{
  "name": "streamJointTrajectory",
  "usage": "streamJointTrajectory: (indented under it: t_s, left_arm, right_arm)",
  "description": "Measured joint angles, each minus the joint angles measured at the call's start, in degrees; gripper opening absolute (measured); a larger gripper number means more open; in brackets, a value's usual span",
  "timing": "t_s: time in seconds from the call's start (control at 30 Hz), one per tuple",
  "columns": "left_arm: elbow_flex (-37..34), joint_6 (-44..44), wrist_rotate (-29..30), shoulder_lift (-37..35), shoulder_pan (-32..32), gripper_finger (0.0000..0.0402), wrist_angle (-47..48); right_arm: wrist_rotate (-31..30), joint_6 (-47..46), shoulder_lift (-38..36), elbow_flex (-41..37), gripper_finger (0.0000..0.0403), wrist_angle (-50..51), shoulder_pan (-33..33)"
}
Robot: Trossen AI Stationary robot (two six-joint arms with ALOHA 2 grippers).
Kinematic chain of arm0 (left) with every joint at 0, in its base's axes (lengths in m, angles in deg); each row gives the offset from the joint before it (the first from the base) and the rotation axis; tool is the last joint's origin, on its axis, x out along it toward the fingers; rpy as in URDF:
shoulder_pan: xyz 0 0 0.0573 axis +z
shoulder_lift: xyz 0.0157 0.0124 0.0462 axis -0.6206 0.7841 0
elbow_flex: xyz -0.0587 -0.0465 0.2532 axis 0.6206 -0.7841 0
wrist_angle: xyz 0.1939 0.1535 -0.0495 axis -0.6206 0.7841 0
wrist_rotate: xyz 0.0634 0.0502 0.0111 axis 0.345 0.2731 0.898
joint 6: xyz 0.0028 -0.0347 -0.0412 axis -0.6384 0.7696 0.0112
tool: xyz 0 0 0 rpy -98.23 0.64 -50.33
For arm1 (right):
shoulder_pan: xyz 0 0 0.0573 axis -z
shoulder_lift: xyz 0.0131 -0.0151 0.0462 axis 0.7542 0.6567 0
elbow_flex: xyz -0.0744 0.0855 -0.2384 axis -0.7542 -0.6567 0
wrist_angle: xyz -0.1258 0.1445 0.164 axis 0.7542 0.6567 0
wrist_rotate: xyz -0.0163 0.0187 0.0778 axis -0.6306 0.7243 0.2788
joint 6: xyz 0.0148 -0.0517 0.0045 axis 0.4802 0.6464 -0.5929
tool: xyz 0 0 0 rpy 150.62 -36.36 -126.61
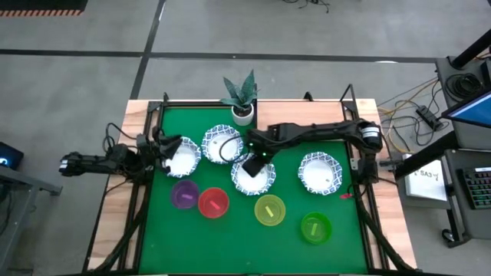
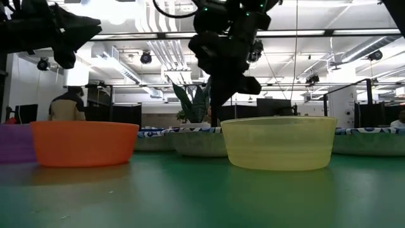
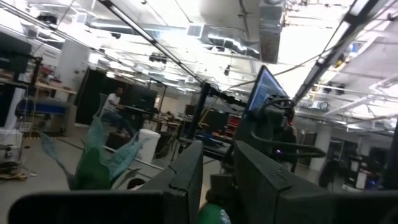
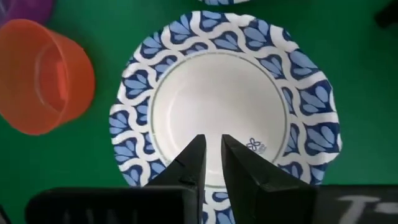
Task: Place and stack bowls onto a shelf
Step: Put the white and blue bowl on the shelf
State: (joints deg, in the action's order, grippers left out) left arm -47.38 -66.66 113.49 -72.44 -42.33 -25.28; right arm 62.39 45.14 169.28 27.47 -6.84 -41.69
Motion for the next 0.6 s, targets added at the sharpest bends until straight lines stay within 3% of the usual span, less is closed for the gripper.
streamJointTrajectory:
  t_s: [0.13,0.3,0.6]
  left_arm:
    - [0.0,0.0,0.0,0.1,0.0,0.0075,0.3]
    - [0.0,-0.1,0.0,0.1,0.0,0.0075,0.4]
    - [0.0,-0.4,0.0,0.1,0.0,0.0075,1.3]
  right_arm:
    - [-0.5,-2.0,0.4,1.6,0.0071,1.1,0.1]
    - [-5.3,-4.2,-0.4,1.7,0.0107,3.3,0.2]
    - [-15.1,-8.2,-0.5,-0.9,0.0112,8.6,0.2]
